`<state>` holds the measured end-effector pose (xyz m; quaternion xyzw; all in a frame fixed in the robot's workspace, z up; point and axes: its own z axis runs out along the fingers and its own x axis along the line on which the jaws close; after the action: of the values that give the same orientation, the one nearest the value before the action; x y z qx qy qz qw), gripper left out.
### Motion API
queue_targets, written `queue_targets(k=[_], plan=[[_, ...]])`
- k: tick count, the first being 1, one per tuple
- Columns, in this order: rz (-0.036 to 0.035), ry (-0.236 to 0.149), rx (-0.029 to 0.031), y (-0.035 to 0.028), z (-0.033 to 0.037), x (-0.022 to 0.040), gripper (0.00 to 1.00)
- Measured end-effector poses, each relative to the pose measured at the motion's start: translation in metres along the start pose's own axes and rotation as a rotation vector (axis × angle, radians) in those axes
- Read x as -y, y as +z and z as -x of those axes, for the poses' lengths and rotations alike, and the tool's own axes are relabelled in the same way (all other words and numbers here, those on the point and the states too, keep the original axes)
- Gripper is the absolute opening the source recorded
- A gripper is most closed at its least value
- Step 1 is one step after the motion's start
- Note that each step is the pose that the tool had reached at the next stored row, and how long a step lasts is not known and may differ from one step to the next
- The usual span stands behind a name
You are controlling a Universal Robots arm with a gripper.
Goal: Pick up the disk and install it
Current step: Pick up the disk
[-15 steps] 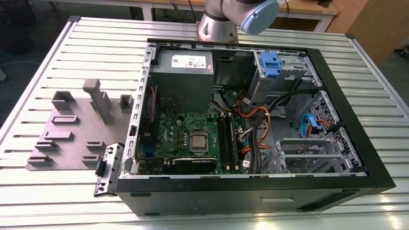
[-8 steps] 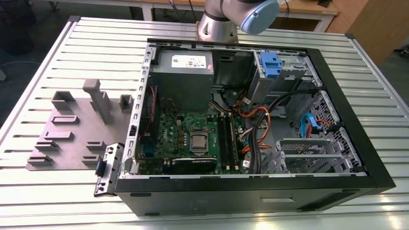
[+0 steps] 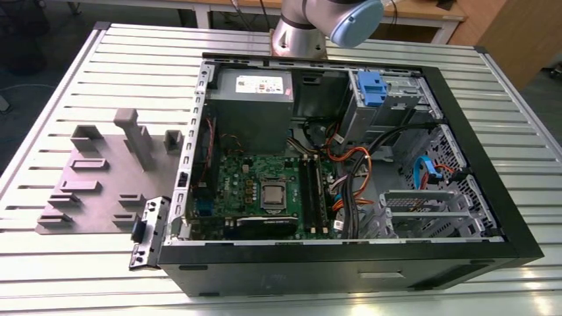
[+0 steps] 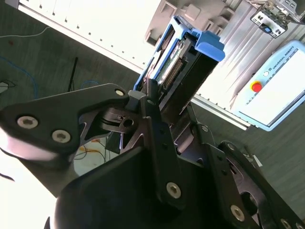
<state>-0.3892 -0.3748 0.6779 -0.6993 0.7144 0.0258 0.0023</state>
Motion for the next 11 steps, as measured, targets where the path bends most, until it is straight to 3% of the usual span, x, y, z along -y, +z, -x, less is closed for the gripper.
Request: queue_targets(k=[11], plan=[[0.0, 0.0, 0.0, 0.0199, -0.0008, 0.0007, 0.35]])
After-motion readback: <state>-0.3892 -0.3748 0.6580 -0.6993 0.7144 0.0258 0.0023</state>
